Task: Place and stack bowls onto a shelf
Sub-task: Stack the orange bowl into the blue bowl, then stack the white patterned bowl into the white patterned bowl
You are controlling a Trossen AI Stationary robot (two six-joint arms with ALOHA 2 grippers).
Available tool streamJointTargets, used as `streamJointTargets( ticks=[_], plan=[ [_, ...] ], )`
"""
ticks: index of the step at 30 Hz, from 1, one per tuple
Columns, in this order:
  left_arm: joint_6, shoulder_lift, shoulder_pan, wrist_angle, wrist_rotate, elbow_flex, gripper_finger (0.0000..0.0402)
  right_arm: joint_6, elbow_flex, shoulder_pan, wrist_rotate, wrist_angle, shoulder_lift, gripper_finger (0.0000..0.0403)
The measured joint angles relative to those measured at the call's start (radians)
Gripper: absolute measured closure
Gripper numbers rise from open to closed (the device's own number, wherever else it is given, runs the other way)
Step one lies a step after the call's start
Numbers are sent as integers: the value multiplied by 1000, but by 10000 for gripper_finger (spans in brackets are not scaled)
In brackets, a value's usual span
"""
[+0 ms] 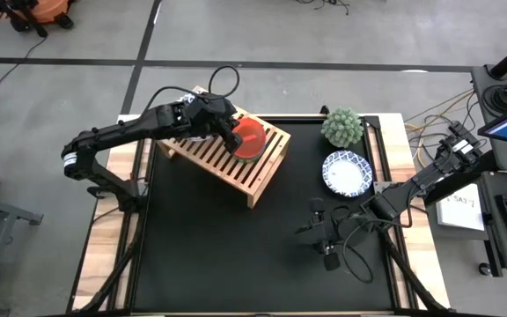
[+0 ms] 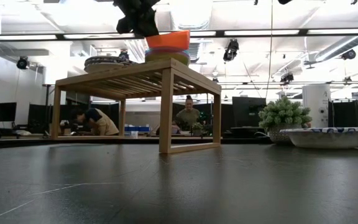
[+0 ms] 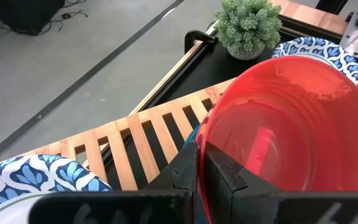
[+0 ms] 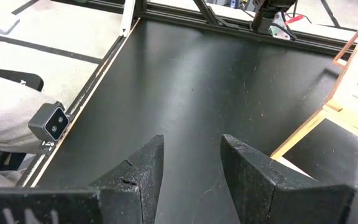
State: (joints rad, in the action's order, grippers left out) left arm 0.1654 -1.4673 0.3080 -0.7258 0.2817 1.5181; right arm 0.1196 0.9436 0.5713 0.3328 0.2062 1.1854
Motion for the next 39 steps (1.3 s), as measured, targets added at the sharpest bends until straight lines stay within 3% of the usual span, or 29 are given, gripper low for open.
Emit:
streamJointTargets(
  ticks=[17,23,33,39],
  plan=[
    [-35,23,-10,1,-2,0,298,0,0,0,0,0,0,255],
    [-26,23,-64,-38,-2,-1,310,-1,0,0,0,0,0,255],
    [-30,41,-310,-93,-2,-2,342,24,-2,-1,9,-1,0,255],
    [-28,72,-459,-164,159,-2,345,70,-12,-2,47,-1,1,255]
  ],
)
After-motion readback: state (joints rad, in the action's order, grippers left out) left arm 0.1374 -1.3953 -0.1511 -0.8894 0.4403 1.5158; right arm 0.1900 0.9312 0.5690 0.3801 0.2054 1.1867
